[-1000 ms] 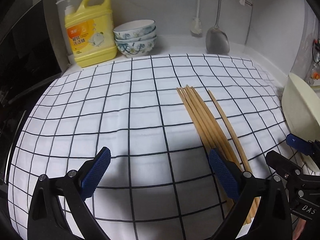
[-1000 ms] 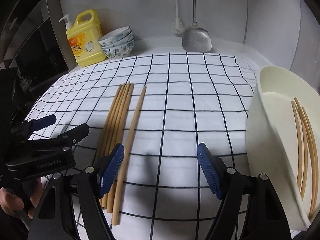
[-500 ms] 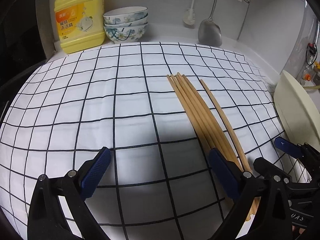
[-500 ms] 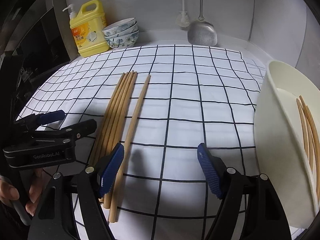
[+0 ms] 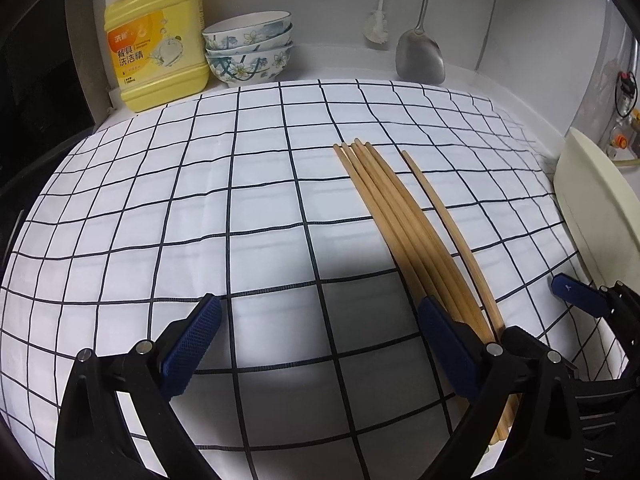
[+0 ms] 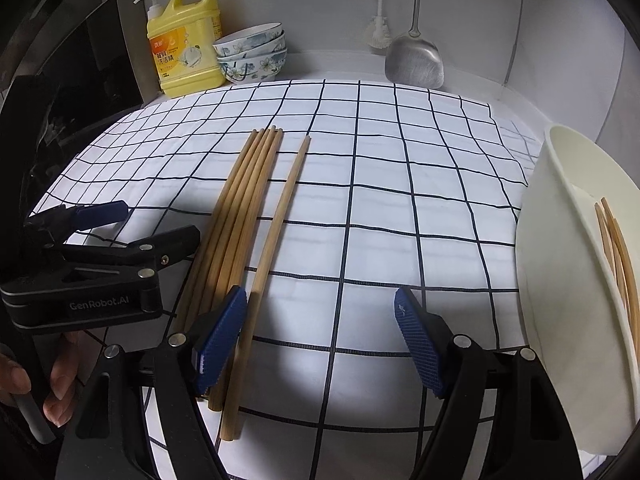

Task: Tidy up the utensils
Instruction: 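Position both open tools over single chopsticks at the row's edge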

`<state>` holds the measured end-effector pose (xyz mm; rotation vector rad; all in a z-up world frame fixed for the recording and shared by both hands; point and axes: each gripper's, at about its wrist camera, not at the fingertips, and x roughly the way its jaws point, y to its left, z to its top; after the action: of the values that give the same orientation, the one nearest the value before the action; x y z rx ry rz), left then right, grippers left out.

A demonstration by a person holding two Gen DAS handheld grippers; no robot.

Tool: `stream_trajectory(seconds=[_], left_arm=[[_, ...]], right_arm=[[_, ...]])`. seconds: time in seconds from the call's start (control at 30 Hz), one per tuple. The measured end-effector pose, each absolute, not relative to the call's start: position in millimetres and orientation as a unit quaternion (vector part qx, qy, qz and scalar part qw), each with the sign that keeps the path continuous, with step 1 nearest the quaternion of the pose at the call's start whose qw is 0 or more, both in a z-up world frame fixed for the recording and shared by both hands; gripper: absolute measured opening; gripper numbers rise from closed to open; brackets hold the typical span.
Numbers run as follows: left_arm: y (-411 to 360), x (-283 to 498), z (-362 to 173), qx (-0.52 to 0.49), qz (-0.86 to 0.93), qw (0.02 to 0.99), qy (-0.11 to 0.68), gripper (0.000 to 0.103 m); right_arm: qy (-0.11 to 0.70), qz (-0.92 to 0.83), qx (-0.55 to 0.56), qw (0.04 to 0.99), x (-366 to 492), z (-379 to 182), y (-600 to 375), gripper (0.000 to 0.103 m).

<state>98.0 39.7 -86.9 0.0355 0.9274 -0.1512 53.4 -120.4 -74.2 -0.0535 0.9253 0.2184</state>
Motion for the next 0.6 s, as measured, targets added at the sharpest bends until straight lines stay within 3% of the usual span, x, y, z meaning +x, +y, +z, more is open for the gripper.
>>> stream_trajectory(seconds=[0.6], left_arm=[[24.8,96.1,-84.2,0.084,-0.044,0.892,0.443,0.097]], right_arm=[[0.453,0.095,0.022,0.886,61.9,-75.4,-146.1,0.072]])
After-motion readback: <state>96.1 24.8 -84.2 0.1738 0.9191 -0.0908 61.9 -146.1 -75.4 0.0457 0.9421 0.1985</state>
